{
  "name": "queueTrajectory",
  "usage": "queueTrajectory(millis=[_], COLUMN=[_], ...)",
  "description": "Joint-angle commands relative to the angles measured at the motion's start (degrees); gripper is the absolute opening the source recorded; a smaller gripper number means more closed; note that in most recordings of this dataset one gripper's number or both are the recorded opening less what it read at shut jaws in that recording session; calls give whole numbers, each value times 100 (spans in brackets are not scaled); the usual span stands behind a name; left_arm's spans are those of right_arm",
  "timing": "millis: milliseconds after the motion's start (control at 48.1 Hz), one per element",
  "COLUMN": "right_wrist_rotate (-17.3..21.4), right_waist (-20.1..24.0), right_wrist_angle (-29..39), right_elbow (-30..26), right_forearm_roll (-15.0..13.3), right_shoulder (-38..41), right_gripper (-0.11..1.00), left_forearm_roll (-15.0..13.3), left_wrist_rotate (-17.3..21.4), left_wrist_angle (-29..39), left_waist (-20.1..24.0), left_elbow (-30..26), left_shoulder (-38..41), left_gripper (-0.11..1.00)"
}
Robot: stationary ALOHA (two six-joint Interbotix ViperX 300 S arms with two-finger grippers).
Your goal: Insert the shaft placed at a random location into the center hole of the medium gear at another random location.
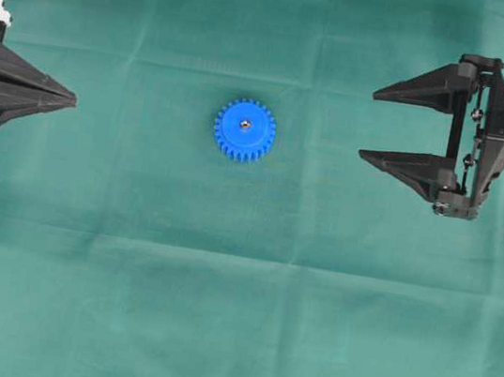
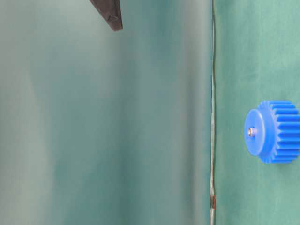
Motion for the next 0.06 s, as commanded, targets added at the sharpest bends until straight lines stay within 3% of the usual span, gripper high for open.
queueTrajectory(millis=[0, 42], right_wrist_rotate=[70, 70], right_waist=[26, 26], right_wrist_angle=[-9, -9], right_elbow=[-70, -70], right_forearm_roll=[18, 18], right_shoulder=[-35, -35], right_gripper=[92, 92], left_forearm_roll=[9, 9], left_wrist_rotate=[-9, -9], left_wrist_angle=[-26, -26], left_waist=[9, 9], left_elbow=[-132, -132], left_shoulder=[35, 26], left_gripper=[0, 0])
